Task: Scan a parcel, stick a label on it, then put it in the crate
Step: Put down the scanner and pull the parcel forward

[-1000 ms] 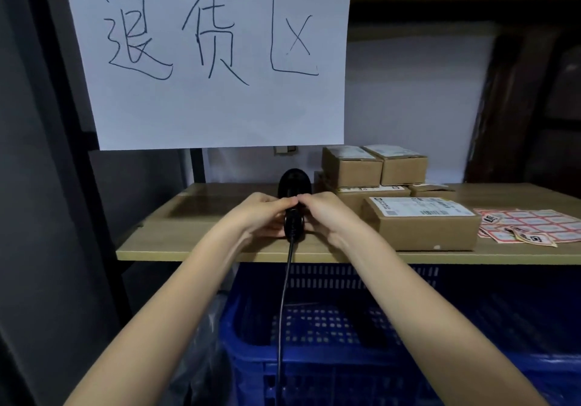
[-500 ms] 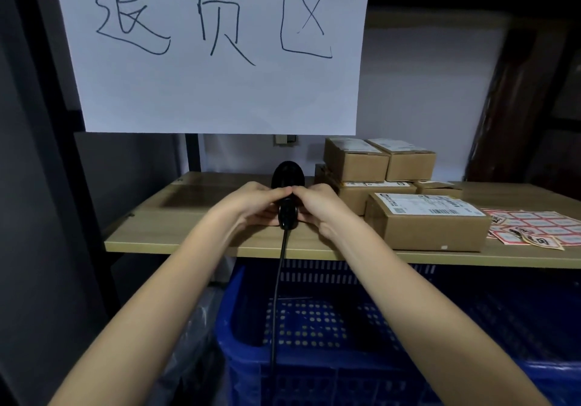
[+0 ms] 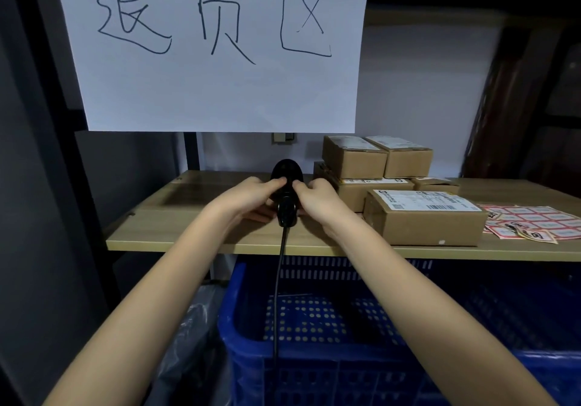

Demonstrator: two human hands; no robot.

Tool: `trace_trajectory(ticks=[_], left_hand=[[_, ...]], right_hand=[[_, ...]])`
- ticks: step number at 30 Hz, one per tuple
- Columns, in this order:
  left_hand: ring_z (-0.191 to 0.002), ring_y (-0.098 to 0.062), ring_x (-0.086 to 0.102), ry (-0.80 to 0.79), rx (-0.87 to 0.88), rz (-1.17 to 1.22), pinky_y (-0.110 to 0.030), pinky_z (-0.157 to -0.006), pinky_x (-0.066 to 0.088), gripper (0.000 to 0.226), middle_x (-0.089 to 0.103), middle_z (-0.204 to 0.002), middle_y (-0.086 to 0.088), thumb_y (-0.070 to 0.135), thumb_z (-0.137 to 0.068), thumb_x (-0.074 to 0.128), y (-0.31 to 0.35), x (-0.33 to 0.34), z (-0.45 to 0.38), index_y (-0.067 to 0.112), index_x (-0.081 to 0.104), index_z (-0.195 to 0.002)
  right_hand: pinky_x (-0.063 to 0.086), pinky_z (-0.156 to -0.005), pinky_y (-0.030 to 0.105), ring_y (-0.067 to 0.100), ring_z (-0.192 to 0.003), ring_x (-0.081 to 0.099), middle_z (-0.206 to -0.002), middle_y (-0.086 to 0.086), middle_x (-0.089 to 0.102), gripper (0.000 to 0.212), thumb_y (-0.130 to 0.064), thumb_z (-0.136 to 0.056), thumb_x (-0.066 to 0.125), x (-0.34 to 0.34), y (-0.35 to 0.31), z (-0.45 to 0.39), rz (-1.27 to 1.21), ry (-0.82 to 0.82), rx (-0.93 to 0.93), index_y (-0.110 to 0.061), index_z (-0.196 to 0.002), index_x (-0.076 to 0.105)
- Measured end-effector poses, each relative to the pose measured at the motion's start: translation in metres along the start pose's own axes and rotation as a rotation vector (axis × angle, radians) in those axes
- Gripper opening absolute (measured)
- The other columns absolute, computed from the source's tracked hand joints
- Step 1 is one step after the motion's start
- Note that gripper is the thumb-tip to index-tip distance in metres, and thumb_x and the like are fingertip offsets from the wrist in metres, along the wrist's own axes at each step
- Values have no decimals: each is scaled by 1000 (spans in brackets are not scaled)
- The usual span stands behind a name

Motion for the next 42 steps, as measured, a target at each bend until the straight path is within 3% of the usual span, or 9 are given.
trace_trajectory(ticks=[3, 7, 10, 19, 22, 24, 27, 32, 42], left_hand=[[-95, -26, 66, 154, 96, -253, -44, -93, 51, 50, 69, -101, -11, 48, -90, 48, 9, -14, 10, 4, 60, -110], [-98, -27, 64, 336, 287, -667, -43, -87, 52, 45, 67, -112, -11, 44, -90, 44, 36, -22, 45, 10, 63, -112], [-103, -26, 62, 373, 372, -763, -37, -86, 50, 45, 63, -120, -11, 40, -90, 46, 54, -10, 71, 13, 60, -123], [-115, -22, 55, 194, 435, -711, -31, -97, 44, 56, 51, -127, -7, 38, -83, 63, 88, 84, 92, 16, 49, -132], [-113, -22, 54, 144, 396, -626, -29, -96, 44, 69, 50, -129, -10, 41, -78, 69, 89, 115, 82, 12, 44, -135], [-115, -23, 54, 105, 365, -583, -34, -99, 46, 75, 50, -131, -10, 41, -74, 72, 88, 133, 76, 12, 42, -136], [-111, -18, 58, 47, 350, -473, -32, -98, 47, 69, 58, -129, -6, 34, -70, 77, 87, 155, 71, 14, 48, -129], [-106, -16, 62, 85, 308, -401, -32, -97, 49, 66, 65, -122, -2, 34, -68, 79, 81, 170, 64, 17, 53, -125], [-115, -17, 57, 148, 306, -346, -31, -102, 44, 71, 59, -129, -4, 38, -73, 74, 79, 168, 60, 11, 49, -134]], right_hand=[[43, -75, 34, 23, -84, 53, -85, 9, 55, 36, -25, -97, 42, -13, -10, 9, 111, 52, -88, 6, -106, 58], [43, -74, 32, 23, -84, 57, -89, 12, 60, 33, -20, -94, 45, -35, -19, 25, 138, 89, -181, 3, -111, 60], [50, -92, 41, 27, -100, 63, -96, 8, 62, 30, -17, -91, 48, -55, -21, 34, 63, 130, -225, -2, -115, 60], [38, -76, 22, 14, -77, 55, -95, 6, 59, 28, -11, -88, 52, -150, -13, 64, 163, 318, -358, -5, -114, 62], [40, -94, 29, 25, -109, 56, -120, 13, 60, 36, -16, -88, 52, -197, 7, 71, 400, 386, -333, -7, -121, 58], [38, -101, 34, 29, -121, 51, -130, 15, 55, 41, -19, -89, 50, -220, 24, 71, 490, 343, -265, -6, -128, 54], [45, -98, 43, 37, -114, 56, -132, 18, 53, 44, -23, -89, 49, -237, 47, 72, 480, 239, -170, -7, -130, 51], [36, -101, 30, 26, -128, 47, -140, 12, 50, 47, -24, -92, 48, -245, 69, 70, 404, 118, -167, -7, -137, 45], [43, -86, 25, 17, -102, 56, -115, 7, 59, 43, -28, -87, 62, -247, 83, 76, 181, 12, -190, -10, -124, 51]])
Point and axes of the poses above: each hand's wrist, its own z-axis away from the middle knuckle, its own x-axis out of the palm, y = z × x, the point moved 7 cm from there along -z, towards the middle knuckle
